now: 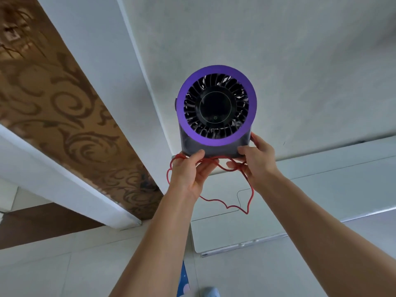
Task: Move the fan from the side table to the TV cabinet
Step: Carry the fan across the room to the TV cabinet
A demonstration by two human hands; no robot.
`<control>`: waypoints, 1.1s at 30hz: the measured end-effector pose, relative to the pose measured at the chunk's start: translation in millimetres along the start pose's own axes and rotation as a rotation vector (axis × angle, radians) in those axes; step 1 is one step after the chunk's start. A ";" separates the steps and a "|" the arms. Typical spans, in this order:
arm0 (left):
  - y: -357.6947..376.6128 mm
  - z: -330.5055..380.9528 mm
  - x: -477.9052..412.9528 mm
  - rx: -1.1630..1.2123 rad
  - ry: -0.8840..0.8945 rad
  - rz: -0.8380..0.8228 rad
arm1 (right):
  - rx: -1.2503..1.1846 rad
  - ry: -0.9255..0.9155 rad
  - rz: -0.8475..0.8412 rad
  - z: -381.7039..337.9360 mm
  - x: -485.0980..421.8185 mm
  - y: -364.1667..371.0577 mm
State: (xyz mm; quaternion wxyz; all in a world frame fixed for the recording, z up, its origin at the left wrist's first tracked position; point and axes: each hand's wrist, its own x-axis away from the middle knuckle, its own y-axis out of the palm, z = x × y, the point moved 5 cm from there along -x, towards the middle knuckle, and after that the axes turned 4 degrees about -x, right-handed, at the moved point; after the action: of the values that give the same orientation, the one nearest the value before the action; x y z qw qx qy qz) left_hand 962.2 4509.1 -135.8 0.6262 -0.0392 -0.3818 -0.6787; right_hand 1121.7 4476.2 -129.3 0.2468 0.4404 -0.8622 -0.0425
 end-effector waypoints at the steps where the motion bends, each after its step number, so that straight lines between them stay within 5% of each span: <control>1: -3.3 -4.7 -6.5 -0.001 -0.012 0.002 | 0.006 0.011 0.003 7.1 -5.2 -1.7; 33: -90.3 -226.4 -141.6 0.057 -0.157 0.154 | 0.074 0.209 -0.042 207.1 -125.0 -118.3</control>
State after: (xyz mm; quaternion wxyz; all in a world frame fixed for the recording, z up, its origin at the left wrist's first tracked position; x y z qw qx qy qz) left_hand 1009.1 4490.0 -413.1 0.6456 -0.1036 -0.4448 -0.6121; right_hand 1174.4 4472.0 -393.2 0.3179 0.4693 -0.8233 0.0303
